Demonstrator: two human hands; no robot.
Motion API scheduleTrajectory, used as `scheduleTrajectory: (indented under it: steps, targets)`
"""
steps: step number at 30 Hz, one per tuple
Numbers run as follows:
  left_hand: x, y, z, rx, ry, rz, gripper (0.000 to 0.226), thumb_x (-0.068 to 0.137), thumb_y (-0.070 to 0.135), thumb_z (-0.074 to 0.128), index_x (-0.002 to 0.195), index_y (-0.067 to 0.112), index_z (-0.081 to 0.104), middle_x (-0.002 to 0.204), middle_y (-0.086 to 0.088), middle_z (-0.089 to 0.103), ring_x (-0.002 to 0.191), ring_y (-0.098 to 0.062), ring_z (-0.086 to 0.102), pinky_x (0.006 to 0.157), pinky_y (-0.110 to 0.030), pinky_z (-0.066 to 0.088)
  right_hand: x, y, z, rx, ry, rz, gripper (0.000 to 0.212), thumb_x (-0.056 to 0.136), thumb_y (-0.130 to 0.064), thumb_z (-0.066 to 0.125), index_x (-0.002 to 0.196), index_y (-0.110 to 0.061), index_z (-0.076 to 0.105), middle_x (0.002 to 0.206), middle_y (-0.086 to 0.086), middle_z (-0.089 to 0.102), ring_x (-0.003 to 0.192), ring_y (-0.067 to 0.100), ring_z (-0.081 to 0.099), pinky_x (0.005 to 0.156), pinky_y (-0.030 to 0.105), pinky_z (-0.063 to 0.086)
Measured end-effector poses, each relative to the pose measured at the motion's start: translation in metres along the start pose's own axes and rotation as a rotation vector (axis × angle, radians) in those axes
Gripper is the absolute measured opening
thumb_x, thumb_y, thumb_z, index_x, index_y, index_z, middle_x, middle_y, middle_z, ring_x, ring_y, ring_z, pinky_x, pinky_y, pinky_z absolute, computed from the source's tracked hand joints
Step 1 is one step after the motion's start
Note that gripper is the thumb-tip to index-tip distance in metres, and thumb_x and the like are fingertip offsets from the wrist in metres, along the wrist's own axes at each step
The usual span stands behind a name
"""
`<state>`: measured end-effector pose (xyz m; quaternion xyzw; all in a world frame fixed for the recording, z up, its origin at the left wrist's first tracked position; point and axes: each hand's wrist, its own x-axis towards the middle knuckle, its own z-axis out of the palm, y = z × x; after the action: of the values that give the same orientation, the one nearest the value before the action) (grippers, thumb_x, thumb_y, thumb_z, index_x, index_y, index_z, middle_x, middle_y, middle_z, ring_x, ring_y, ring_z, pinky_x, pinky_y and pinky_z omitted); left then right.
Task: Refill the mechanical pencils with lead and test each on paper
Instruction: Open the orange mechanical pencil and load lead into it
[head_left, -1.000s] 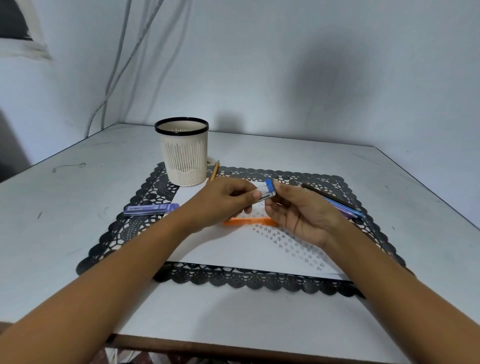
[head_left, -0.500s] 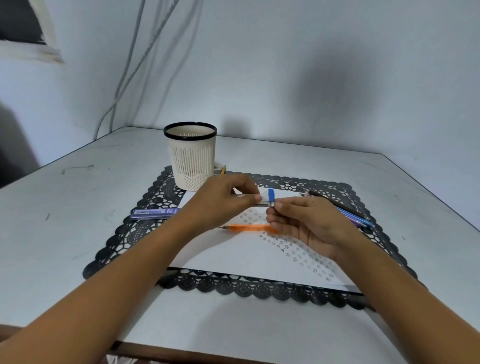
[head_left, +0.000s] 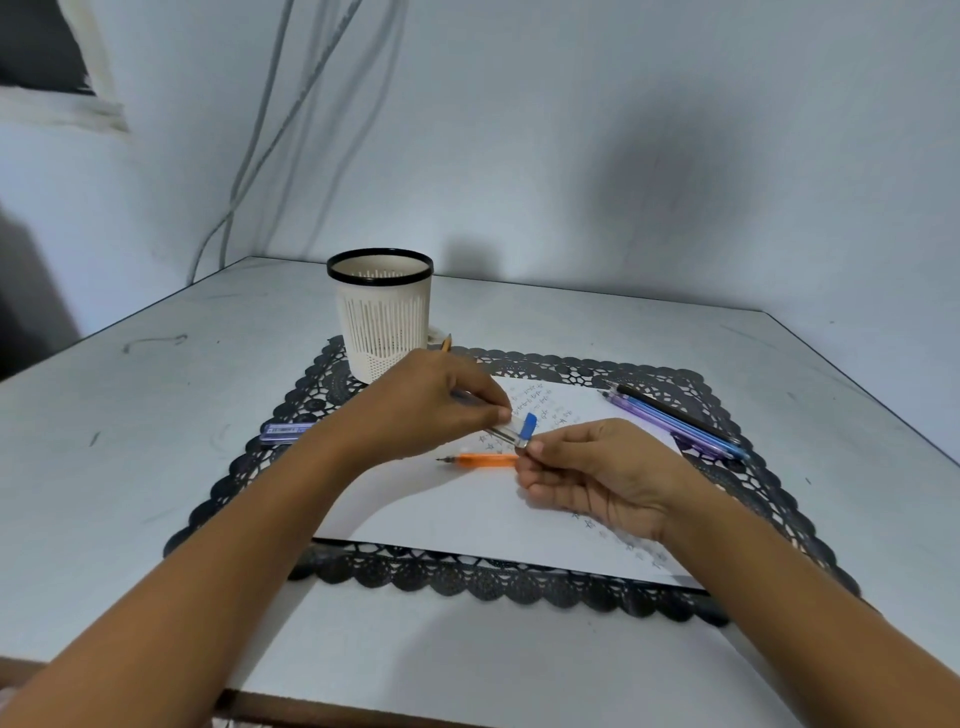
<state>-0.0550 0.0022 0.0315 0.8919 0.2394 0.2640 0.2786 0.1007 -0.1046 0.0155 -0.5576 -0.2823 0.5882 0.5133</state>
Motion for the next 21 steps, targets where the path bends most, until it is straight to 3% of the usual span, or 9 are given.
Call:
scheduleTrajectory:
  steps: [7, 12, 17, 21]
  targets:
    - [-0.0004, 0.0003, -0.0011, 0.017, -0.008, 0.0, 0.009, 0.08, 0.024, 0.069, 0.087, 0.022, 0.074, 0.086, 0.013, 0.068, 0.083, 0.0, 0.06, 0.076, -0.021, 0.049, -0.0007, -0.0002, 0.0019, 0.037, -0.01, 0.024, 0.012, 0.083, 0.004, 0.056, 0.086, 0.011, 0.065, 0.067, 0.019, 0.068, 0.053, 0.02, 0.067, 0.056, 0.03, 0.059]
    - [-0.0004, -0.0015, -0.0005, 0.123, -0.03, 0.108, 0.012, 0.081, 0.023, 0.068, 0.091, 0.019, 0.074, 0.087, 0.006, 0.068, 0.081, -0.006, 0.06, 0.076, -0.029, 0.05, 0.0016, 0.0027, 0.0027, 0.037, -0.018, 0.037, 0.012, 0.085, 0.004, 0.055, 0.085, 0.012, 0.064, 0.066, 0.019, 0.068, 0.053, 0.019, 0.067, 0.055, 0.028, 0.058]
    - [-0.0008, -0.0013, 0.0014, 0.204, -0.012, 0.214, 0.012, 0.082, 0.021, 0.067, 0.091, 0.017, 0.074, 0.082, 0.009, 0.064, 0.079, -0.004, 0.055, 0.069, -0.019, 0.045, 0.0023, 0.0031, 0.0026, 0.022, -0.01, 0.048, 0.011, 0.085, 0.005, 0.056, 0.085, 0.012, 0.064, 0.067, 0.019, 0.068, 0.053, 0.019, 0.067, 0.054, 0.028, 0.058]
    - [-0.0013, 0.0003, 0.0034, 0.23, -0.001, 0.229, 0.01, 0.084, 0.019, 0.064, 0.091, 0.016, 0.071, 0.085, 0.005, 0.064, 0.078, 0.0, 0.049, 0.071, -0.014, 0.039, 0.0023, 0.0029, 0.0024, 0.033, -0.009, 0.043, 0.012, 0.085, 0.005, 0.054, 0.084, 0.012, 0.063, 0.065, 0.019, 0.068, 0.052, 0.019, 0.067, 0.053, 0.027, 0.058]
